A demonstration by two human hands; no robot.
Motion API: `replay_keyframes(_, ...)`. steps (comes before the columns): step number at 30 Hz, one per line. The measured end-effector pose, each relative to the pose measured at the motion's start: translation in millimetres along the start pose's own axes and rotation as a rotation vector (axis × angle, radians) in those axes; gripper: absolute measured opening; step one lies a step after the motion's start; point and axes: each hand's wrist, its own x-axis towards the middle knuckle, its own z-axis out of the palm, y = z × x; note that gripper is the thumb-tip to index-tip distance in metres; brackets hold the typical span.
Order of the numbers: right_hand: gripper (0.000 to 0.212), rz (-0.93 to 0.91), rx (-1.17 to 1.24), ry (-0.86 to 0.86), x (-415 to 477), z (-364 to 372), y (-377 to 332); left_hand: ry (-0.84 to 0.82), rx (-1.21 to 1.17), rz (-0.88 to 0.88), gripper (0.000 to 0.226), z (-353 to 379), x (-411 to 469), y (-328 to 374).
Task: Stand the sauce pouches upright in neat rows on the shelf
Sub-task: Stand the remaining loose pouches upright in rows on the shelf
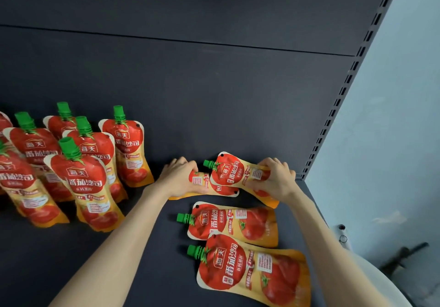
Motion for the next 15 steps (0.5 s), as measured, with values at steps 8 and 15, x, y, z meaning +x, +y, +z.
replay_keyframes(8,0.052,0.063,0.271,0.128,-7.0,-12.1,-1.0,0.149,-0.024,0.065,0.053,-7.1,-9.6,4.4)
replay_keyframes(15,0.045,0.001,0.602,0.193,-21.2,-24.9,-15.9,0.32,-0.236,0.05,0.049,-38.0,-33.4,21.9)
